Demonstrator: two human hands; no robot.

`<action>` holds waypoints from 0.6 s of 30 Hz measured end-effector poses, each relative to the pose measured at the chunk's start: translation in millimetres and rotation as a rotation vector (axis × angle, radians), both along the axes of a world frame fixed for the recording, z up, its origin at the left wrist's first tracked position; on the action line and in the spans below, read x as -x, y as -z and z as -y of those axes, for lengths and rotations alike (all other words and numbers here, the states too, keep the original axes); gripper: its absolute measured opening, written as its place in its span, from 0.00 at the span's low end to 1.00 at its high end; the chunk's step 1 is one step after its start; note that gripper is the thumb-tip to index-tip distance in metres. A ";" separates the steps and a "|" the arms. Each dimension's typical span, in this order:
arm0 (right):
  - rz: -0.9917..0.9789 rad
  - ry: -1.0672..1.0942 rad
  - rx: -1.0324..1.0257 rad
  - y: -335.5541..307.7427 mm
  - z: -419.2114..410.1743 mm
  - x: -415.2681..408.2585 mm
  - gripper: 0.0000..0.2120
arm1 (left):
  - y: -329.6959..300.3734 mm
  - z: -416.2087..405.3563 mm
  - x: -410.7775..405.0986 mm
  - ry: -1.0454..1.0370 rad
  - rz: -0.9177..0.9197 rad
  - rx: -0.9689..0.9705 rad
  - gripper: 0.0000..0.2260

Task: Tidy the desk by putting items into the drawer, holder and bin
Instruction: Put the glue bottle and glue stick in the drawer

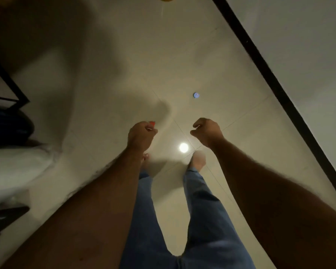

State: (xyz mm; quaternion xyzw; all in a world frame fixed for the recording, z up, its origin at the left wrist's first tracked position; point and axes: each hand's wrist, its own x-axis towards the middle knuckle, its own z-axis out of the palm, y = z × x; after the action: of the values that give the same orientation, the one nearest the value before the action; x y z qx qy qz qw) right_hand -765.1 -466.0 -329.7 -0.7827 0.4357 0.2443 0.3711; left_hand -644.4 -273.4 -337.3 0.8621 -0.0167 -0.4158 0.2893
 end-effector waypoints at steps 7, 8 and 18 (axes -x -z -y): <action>0.038 -0.179 0.089 99.9 56.2 -28.8 0.22 | 82.7 35.6 7.3 0.028 0.214 -0.111 0.13; 0.043 -0.177 0.100 120.6 65.0 -33.8 0.22 | 101.0 40.5 3.3 0.033 0.222 -0.117 0.13; 0.045 -0.074 0.223 323.7 140.8 -74.0 0.22 | 302.4 61.8 -38.7 0.037 0.185 -0.209 0.20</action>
State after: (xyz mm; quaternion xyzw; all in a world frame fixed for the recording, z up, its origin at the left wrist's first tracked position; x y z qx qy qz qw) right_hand -691.1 -606.8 -653.4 -0.8401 0.4224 0.1902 0.2821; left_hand -605.7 -335.2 -639.7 0.9216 -0.0158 -0.3395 0.1874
